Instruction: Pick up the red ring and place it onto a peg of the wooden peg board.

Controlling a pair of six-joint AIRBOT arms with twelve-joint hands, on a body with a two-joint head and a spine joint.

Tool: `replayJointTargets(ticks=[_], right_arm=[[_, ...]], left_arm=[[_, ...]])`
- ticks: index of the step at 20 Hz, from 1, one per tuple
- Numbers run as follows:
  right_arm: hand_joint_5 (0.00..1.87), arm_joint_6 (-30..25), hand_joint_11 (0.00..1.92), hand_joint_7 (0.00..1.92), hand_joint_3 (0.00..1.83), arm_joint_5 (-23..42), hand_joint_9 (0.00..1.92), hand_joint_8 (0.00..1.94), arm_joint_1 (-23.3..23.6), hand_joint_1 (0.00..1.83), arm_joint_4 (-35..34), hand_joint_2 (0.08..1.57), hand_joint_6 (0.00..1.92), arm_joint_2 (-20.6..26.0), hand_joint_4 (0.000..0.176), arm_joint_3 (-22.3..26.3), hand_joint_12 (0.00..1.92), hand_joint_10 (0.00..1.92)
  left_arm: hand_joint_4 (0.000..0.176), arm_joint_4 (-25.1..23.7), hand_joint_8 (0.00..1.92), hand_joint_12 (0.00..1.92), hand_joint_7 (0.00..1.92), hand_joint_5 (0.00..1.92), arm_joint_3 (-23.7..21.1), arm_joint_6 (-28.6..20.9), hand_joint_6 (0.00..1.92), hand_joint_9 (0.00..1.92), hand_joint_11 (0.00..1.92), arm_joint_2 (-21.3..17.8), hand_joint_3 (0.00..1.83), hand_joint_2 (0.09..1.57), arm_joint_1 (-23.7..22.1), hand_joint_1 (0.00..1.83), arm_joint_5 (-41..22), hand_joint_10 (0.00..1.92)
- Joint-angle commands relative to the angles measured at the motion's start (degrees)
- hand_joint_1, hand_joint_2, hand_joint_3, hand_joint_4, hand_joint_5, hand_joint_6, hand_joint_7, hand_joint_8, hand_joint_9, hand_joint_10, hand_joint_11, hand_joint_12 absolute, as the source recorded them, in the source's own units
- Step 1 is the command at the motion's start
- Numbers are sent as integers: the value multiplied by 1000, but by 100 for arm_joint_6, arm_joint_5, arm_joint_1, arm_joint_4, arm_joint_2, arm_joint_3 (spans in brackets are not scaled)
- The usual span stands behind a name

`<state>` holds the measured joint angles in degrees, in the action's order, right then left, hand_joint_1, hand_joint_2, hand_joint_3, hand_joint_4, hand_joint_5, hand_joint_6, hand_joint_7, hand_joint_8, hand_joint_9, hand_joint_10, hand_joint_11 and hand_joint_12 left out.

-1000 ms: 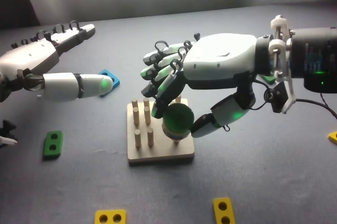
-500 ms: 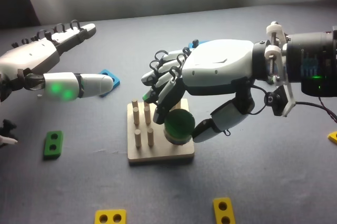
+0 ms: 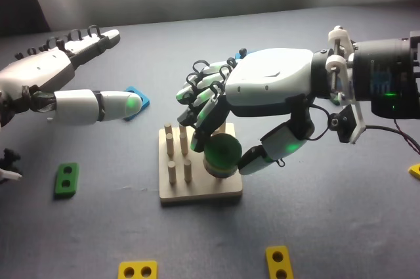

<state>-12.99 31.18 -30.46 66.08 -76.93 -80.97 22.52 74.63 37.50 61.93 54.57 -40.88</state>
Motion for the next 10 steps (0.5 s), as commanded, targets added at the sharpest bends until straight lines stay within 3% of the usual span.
replayJointTargets(ticks=[1,5,6,7,10], right_arm=[[934,-33,0,433,0,325,170,2,24,1133,-234,1136,1071,-37,0,-16,298,6],[929,-87,0,440,1,320,187,5,25,1144,-152,1137,1080,-109,0,-64,246,4],[924,-114,0,448,1,320,194,4,24,1144,-133,1140,1086,-123,0,-80,350,4],[943,-133,0,455,0,316,204,3,22,1151,-115,1132,1057,-140,0,-95,602,5],[938,-140,0,456,0,276,208,1,14,1150,-86,1133,1062,-171,0,-127,759,2]], left_arm=[[176,-10,0,0,0,0,38,-22,0,0,0,-2,0,905,-68,270,-650,0],[176,-11,0,0,0,0,41,-22,0,0,0,-2,0,905,-79,271,-650,0],[176,-12,0,0,0,0,41,-22,0,0,0,-1,0,901,-82,263,-650,0],[176,-14,0,0,0,0,42,-22,0,0,0,1,0,902,-82,257,-650,0],[176,-24,0,0,0,0,41,-22,0,0,0,7,1,909,-90,251,-650,0]])
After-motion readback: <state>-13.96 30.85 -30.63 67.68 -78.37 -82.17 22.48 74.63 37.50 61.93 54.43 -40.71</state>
